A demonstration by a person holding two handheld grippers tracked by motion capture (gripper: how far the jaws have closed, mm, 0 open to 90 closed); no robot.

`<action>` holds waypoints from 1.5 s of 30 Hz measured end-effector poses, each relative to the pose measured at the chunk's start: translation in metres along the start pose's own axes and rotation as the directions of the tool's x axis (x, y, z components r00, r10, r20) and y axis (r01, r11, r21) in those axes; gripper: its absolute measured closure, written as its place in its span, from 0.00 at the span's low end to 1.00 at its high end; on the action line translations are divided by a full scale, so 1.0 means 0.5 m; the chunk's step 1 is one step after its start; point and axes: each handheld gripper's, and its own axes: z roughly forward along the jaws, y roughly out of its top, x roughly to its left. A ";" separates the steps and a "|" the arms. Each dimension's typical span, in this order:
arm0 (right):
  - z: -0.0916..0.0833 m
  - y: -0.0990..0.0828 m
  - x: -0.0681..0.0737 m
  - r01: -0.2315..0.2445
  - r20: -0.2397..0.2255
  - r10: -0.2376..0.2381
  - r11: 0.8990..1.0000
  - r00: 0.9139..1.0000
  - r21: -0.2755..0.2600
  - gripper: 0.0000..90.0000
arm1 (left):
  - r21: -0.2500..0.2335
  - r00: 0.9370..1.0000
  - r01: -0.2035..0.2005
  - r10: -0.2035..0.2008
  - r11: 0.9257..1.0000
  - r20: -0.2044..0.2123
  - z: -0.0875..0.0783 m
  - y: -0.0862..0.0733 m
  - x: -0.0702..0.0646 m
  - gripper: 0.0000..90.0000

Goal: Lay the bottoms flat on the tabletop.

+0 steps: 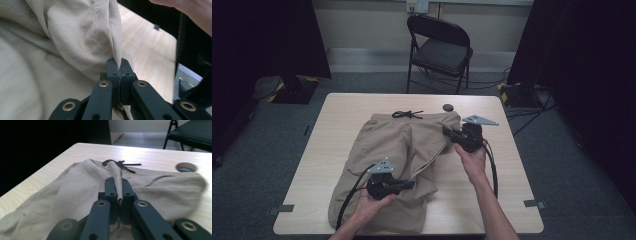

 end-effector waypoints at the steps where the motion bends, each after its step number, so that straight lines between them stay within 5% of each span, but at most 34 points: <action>1: -0.014 -0.002 -0.003 0.002 0.004 -0.002 1.000 1.000 -0.008 0.98 | 0.000 1.000 -0.019 0.019 1.000 0.010 0.004 0.006 -0.011 0.99; 17: -0.235 -0.044 -0.047 0.018 0.100 -0.013 0.998 0.995 -0.058 0.98 | 0.022 0.981 -0.134 0.130 0.991 0.141 0.057 0.051 -0.119 0.99; 29: -0.370 -0.096 -0.025 0.036 0.144 -0.023 0.995 0.989 -0.089 0.97 | 0.036 0.953 -0.200 0.186 0.979 0.240 0.058 0.046 -0.178 0.98; 32: -0.398 -0.114 -0.023 0.040 0.158 -0.022 0.993 0.987 -0.107 0.88 | 0.027 0.944 -0.204 0.189 0.979 0.271 0.053 0.041 -0.184 0.91; 34: -0.405 -0.120 -0.028 0.023 0.158 -0.004 0.992 0.988 -0.124 0.79 | 0.028 0.945 -0.192 0.177 0.981 0.276 0.053 0.040 -0.182 0.76; 37: -0.395 -0.126 -0.036 0.007 0.154 0.011 0.993 0.988 -0.120 0.68 | 0.030 0.951 -0.181 0.167 0.983 0.260 0.048 0.039 -0.172 0.76; 39: -0.358 -0.133 -0.037 0.018 0.139 -0.009 0.998 0.990 -0.068 0.65 | 0.042 0.962 -0.156 0.142 0.987 0.234 0.042 0.039 -0.150 0.73; 40: -0.358 -0.133 -0.037 0.018 0.139 -0.009 0.998 0.990 -0.068 0.65 | 0.042 0.962 -0.156 0.142 0.987 0.234 0.042 0.039 -0.150 0.73; 41: -0.324 -0.144 -0.041 0.025 0.133 -0.021 0.999 0.991 -0.026 0.65 | 0.055 0.972 -0.128 0.114 0.990 0.206 0.041 0.035 -0.128 0.73; 45: -0.269 -0.166 -0.054 0.018 0.131 -0.025 0.998 0.991 0.055 0.64 | 0.087 0.983 -0.077 0.061 0.993 0.175 0.044 0.024 -0.096 0.72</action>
